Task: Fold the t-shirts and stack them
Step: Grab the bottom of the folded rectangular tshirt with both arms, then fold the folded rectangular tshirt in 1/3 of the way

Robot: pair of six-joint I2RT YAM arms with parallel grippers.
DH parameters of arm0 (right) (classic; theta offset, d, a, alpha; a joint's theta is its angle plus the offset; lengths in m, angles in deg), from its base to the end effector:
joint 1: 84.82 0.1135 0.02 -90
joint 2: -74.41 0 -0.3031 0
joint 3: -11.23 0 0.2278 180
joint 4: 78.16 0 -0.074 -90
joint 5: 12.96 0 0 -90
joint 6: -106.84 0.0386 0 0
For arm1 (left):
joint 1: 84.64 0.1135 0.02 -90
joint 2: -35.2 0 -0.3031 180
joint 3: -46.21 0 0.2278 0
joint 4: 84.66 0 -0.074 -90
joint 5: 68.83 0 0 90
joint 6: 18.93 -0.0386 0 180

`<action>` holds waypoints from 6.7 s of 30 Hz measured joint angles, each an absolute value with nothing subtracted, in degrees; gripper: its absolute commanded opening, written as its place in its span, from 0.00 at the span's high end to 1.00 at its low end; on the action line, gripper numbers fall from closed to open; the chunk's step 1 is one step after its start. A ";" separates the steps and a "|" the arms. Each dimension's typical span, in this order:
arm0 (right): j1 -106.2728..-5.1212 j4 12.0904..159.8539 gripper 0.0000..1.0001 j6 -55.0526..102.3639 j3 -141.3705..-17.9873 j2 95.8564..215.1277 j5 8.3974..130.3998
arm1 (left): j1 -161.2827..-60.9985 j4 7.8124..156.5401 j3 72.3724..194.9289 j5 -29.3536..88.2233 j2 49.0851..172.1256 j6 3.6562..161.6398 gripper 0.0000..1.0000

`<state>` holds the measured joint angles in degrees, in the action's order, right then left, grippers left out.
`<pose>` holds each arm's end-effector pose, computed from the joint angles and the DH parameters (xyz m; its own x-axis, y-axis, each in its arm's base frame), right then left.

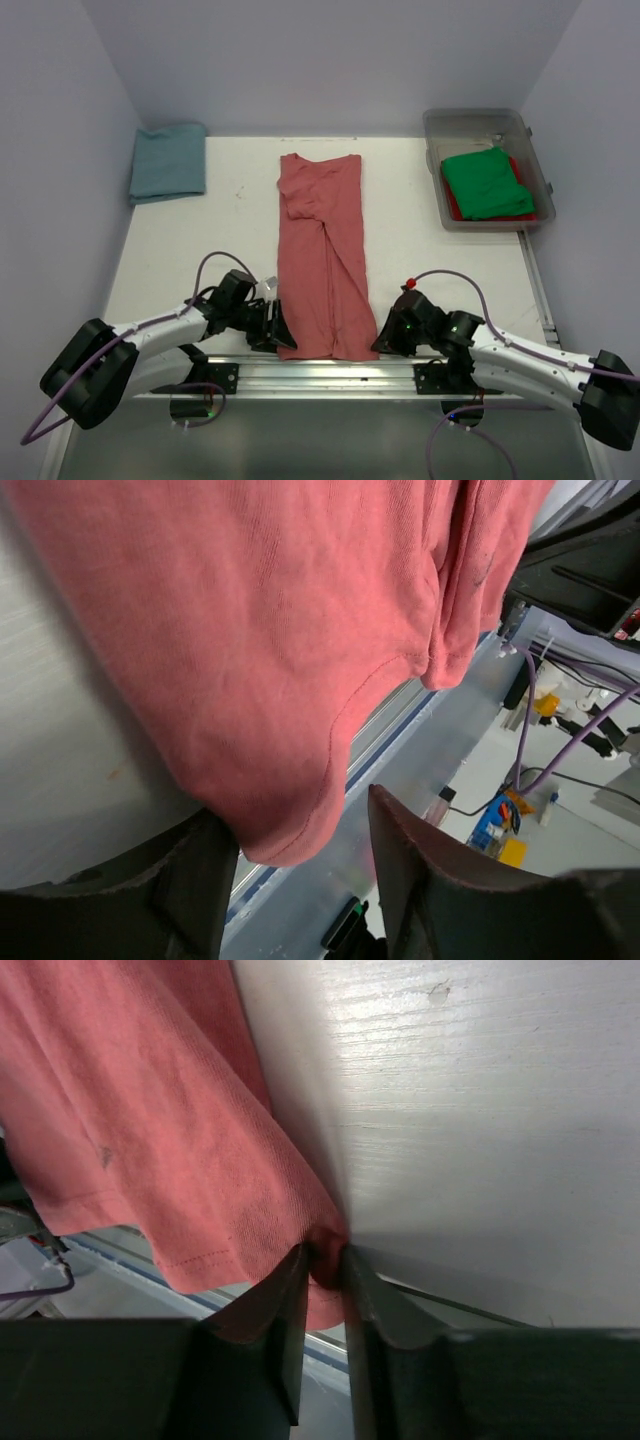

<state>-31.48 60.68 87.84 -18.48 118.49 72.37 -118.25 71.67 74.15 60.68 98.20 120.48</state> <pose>0.0492 0.0713 0.1751 -0.9422 0.3124 -0.1208 0.1962 0.8070 0.5570 0.0886 -0.0884 0.1640 -0.9963 -0.0413 0.0752 -0.0837 0.6584 -0.7480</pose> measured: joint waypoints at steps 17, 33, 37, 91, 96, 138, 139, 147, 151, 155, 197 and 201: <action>-31.11 62.36 1.00 83.78 -21.85 119.27 74.01 | -120.72 74.07 73.30 51.43 89.02 120.80 1.00; -38.08 66.56 1.00 63.60 -41.87 138.24 85.57 | -119.99 73.07 87.04 29.99 98.75 108.65 1.00; -42.19 69.16 1.00 59.01 -45.87 145.37 86.23 | -118.31 74.60 92.57 26.12 102.25 106.16 1.00; -50.32 94.29 1.00 53.77 -66.81 178.02 65.18 | -94.18 116.54 106.41 63.83 140.91 108.02 0.36; -49.12 98.73 1.00 58.40 -67.31 186.26 59.13 | -95.30 118.11 104.70 66.84 142.09 107.89 0.36; -44.36 86.58 1.00 50.69 -54.13 169.04 62.69 | -111.71 110.16 99.87 53.88 132.08 114.51 0.98; -44.12 86.56 1.00 50.53 -54.15 168.47 62.73 | -111.73 110.51 100.90 54.28 134.29 114.81 0.98; -44.01 85.64 1.00 49.86 -54.15 170.46 64.44 | -113.31 111.16 102.02 57.82 142.88 116.56 1.00; -44.01 86.12 1.00 49.88 -53.87 173.65 65.16 | -114.03 110.38 102.04 57.88 141.48 116.52 1.00; -44.01 88.24 1.00 49.86 -53.89 174.75 64.99 | -113.98 109.07 102.12 56.88 138.66 116.28 1.00; -43.81 97.22 1.00 50.51 -48.64 173.19 68.44 | -102.29 80.06 152.92 45.40 164.67 100.02 1.00; -43.81 97.44 1.00 50.51 -48.49 173.13 68.44 | -101.92 80.46 146.32 45.40 154.42 99.54 1.00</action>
<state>-43.81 97.44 50.51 -48.49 173.13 68.44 -101.92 80.46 146.32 45.40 154.42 99.54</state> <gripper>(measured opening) 0.007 0.004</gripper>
